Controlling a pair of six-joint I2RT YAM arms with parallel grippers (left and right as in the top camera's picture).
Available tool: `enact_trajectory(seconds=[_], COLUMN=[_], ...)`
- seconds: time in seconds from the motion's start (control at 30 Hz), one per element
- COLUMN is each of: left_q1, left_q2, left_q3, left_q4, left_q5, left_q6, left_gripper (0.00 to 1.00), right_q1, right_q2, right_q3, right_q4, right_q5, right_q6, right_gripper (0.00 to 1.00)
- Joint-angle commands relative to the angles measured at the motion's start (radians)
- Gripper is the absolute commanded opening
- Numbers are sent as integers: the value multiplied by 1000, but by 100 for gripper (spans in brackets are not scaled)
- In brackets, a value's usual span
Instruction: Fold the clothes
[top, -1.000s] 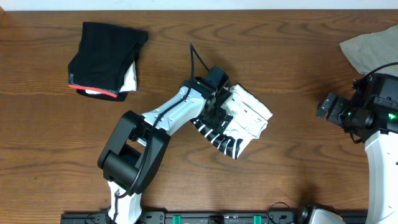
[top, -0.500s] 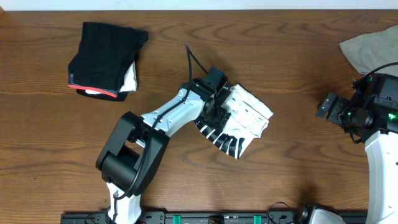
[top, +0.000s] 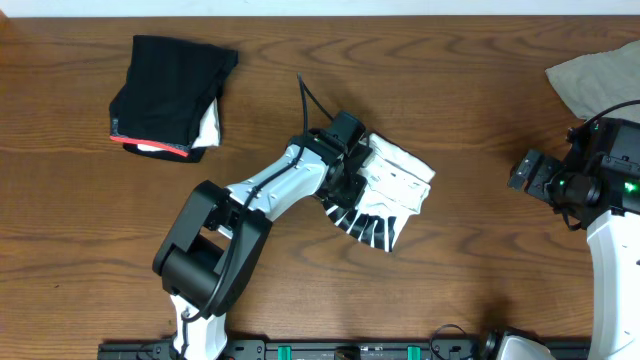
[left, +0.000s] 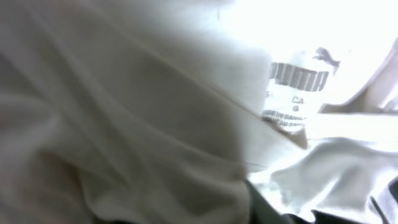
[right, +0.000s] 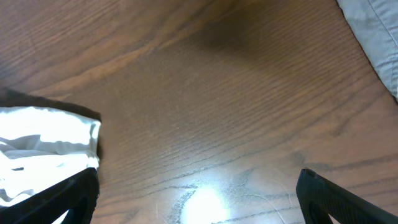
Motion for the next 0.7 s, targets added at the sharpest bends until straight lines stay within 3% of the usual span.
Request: enact_trajectory(seconds=[0.0,0.17,0.37,0.4,0.47,0.57,0.67], left_q1=[-13,-14,-14,-14,-14,0,23], left_q2=[45,45,45,45,45,44,42], left_q3=[-47,-47,-45,-45,-45,-37,-5], left_q4=[-17,-19,-14,-14,-15,-22,-60], left_q5=[-6,-6,-6,-6,-18,-60,-63], left_q6=[-2,-2,-3,-5,-5,-23,-47], left_gripper=[21,6,6,13,61,89,98], right_q1=[-5,-5,-5,-5,-5,-5,-5], right_q2=[0,0,0,0,0,0,0], right_q3=[-5,-5,-5,-5,-5,-5,-5], right_q4=[-1,-1,-1,-1,-1,-1,-1], right_q5=[6,6,6,6,6,6,6], right_q6=[-1,-1,-1,-1,-1,-1,-1], right_gripper=[99,99,99,99,99,99,99])
